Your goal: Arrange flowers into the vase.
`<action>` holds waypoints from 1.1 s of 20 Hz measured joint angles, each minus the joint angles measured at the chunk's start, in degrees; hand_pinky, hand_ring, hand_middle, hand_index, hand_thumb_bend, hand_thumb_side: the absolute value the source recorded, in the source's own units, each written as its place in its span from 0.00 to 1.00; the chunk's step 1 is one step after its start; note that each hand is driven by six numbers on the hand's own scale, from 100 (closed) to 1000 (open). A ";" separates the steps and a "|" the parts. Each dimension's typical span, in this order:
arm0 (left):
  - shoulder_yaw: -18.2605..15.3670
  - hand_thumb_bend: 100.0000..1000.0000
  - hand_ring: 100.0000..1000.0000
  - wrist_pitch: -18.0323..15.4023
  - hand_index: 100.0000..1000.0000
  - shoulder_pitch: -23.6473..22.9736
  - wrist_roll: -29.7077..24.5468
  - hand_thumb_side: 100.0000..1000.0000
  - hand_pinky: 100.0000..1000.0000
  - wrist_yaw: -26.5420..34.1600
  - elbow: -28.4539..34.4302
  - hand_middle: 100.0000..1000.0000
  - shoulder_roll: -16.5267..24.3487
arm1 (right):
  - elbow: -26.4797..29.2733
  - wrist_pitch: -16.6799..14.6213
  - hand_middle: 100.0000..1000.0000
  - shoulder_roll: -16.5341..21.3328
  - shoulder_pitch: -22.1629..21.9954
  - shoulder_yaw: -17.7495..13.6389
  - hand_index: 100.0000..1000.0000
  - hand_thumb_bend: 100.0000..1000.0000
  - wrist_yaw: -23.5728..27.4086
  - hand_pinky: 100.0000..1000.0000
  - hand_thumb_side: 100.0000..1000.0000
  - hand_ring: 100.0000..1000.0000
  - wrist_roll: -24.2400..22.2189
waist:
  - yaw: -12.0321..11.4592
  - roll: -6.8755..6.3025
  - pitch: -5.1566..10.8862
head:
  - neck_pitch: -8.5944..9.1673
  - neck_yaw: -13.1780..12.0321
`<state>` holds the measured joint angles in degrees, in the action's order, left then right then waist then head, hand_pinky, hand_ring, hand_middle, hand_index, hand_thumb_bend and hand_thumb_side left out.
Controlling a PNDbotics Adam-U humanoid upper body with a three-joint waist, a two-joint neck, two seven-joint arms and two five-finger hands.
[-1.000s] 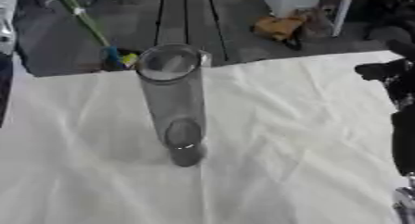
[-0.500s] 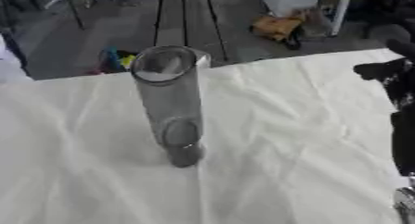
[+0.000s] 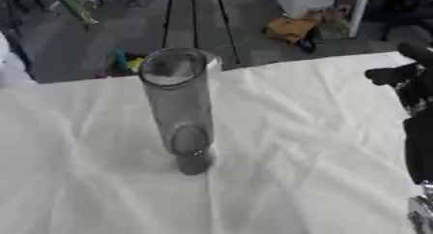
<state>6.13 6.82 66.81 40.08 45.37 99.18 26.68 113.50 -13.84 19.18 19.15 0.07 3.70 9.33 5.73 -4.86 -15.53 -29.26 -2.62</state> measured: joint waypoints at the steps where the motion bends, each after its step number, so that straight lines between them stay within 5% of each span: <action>1: 0.01 0.10 0.00 0.03 0.01 -0.23 -0.07 0.63 0.00 -0.48 0.04 0.00 0.00 | 0.00 0.00 0.46 -0.05 0.01 0.00 0.82 0.00 0.00 0.80 0.89 0.65 0.00 | -0.03 0.00 0.00 | 0.01 0.11; 22: 1.38 0.12 0.00 -10.04 0.01 -2.16 -8.89 0.61 0.00 -2.86 0.97 0.00 -2.26 | 0.00 -0.04 0.46 -0.69 0.52 0.00 0.82 0.00 0.05 0.81 0.89 0.65 -0.43 | 0.69 0.00 -0.06 | 1.12 0.41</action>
<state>7.52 -3.22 64.65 31.19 42.51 100.14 24.42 113.50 -13.88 18.49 19.67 0.08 3.75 8.89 6.42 -4.86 -15.58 -28.14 -2.21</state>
